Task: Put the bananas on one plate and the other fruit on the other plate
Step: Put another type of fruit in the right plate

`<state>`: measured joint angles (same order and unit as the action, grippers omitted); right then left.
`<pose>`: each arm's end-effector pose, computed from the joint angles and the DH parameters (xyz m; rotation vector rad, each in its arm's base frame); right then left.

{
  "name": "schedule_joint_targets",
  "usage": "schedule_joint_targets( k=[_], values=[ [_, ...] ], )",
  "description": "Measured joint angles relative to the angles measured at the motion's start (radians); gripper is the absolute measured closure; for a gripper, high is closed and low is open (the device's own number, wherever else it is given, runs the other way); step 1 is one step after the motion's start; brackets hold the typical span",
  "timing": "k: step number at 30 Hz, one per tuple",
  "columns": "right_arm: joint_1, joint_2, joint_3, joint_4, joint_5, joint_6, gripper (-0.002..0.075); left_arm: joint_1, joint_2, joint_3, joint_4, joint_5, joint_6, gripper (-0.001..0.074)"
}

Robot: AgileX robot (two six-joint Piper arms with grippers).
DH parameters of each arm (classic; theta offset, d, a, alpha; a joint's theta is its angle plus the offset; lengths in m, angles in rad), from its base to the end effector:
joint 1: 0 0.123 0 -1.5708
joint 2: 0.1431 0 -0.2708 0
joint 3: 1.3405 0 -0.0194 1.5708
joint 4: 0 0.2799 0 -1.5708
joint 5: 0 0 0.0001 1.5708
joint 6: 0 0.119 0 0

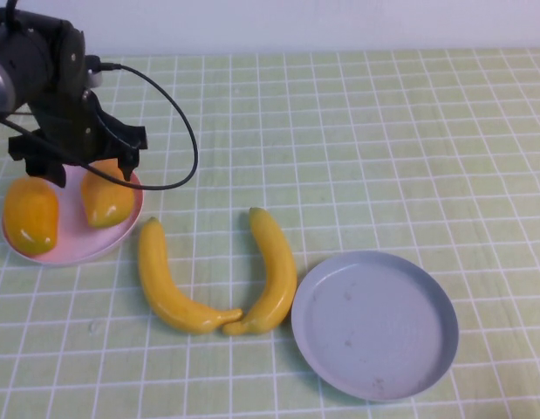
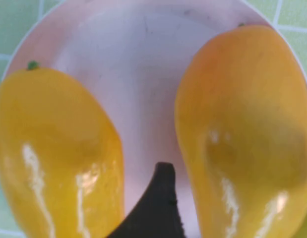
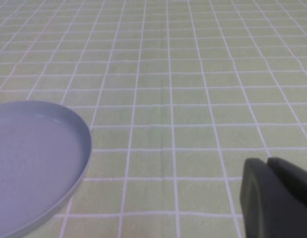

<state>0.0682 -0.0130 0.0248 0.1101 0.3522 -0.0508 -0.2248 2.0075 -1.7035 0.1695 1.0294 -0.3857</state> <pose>0.1230 0.0129 0.1662 -0.0409 1.8466 0.1193 0.4562 -0.0867 0.1969 -0.1353 2.7810 0.0753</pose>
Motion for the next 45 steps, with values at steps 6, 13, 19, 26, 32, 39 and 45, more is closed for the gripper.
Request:
schedule_joint_targets(
  k=[6, 13, 19, 26, 32, 39, 45],
  values=[
    [0.0, 0.0, 0.0, 0.0, 0.0, 0.0, 0.0743, -0.027, -0.073, 0.001, 0.072, 0.047, 0.016, 0.0092],
    [0.0, 0.0, 0.0, 0.0, 0.0, 0.0, 0.0743, -0.138, -0.36, 0.13, 0.129, 0.027, 0.029, 0.0589],
    [0.0, 0.0, 0.0, 0.002, 0.0, 0.0, 0.0743, -0.206, -0.617, 0.327, 0.136, 0.016, 0.031, 0.0725],
    [0.0, 0.0, 0.0, 0.003, 0.0, 0.0, 0.0743, -0.214, -0.966, 0.619, 0.103, -0.09, 0.015, 0.0736],
    [0.0, 0.0, 0.0, 0.003, 0.0, 0.0, 0.0743, -0.214, -1.276, 0.851, 0.065, -0.141, 0.013, 0.0737],
    [0.0, 0.0, 0.0, 0.004, 0.0, 0.0, 0.0743, -0.214, -1.504, 0.946, 0.079, -0.144, 0.026, 0.0737],
    [0.0, 0.0, 0.0, 0.004, 0.0, 0.0, 0.0743, -0.214, -1.637, 1.089, 0.094, -0.372, 0.121, 0.0738]
  ],
)
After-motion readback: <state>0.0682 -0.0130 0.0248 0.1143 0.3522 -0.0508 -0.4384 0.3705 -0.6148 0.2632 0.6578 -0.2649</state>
